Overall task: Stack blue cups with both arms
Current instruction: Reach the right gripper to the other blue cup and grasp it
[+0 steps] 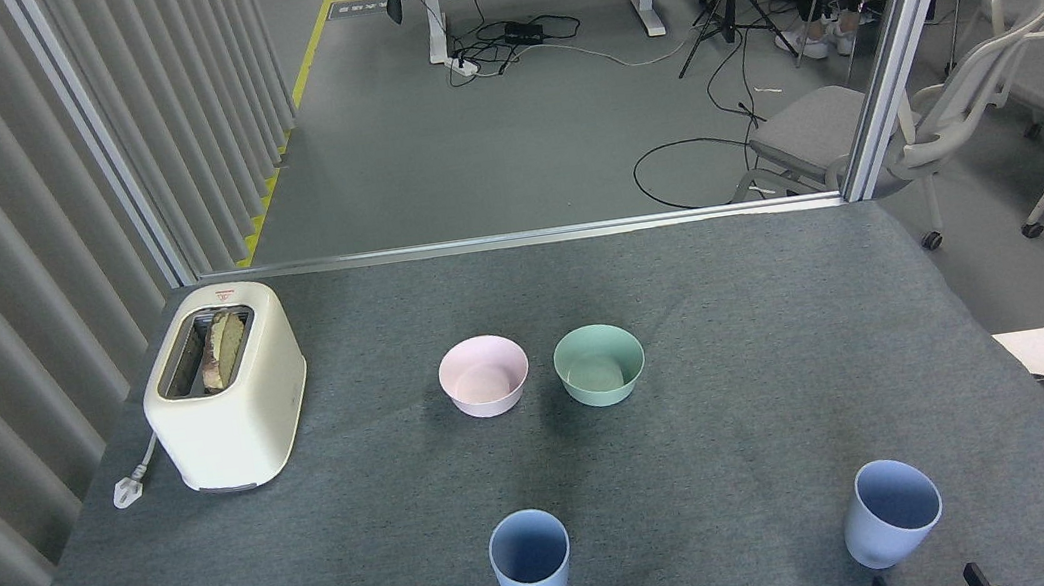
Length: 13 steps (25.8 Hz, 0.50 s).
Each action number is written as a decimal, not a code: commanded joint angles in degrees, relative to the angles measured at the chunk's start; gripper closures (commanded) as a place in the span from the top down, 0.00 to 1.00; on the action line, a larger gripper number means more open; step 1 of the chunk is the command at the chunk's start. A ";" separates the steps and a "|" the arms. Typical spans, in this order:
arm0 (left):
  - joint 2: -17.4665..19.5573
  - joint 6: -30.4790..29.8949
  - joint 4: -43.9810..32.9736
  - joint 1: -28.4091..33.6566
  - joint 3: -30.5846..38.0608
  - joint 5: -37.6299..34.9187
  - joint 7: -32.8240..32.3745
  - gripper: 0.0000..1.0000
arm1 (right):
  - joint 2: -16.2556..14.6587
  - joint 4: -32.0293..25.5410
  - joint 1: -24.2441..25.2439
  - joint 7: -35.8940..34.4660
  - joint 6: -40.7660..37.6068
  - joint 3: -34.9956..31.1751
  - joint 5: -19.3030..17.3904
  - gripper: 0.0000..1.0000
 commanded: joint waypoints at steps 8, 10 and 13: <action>-0.03 0.00 0.01 0.01 0.00 0.09 0.16 1.00 | -1.06 2.72 -4.17 0.10 -0.11 2.54 2.19 1.00; -0.03 0.00 0.01 -0.08 0.00 0.18 0.16 1.00 | -1.15 2.81 -4.26 0.10 -0.11 2.54 2.19 1.00; -0.03 0.00 0.01 -0.08 0.00 0.18 0.16 1.00 | -1.15 2.89 -4.88 0.10 -0.11 2.54 2.27 1.00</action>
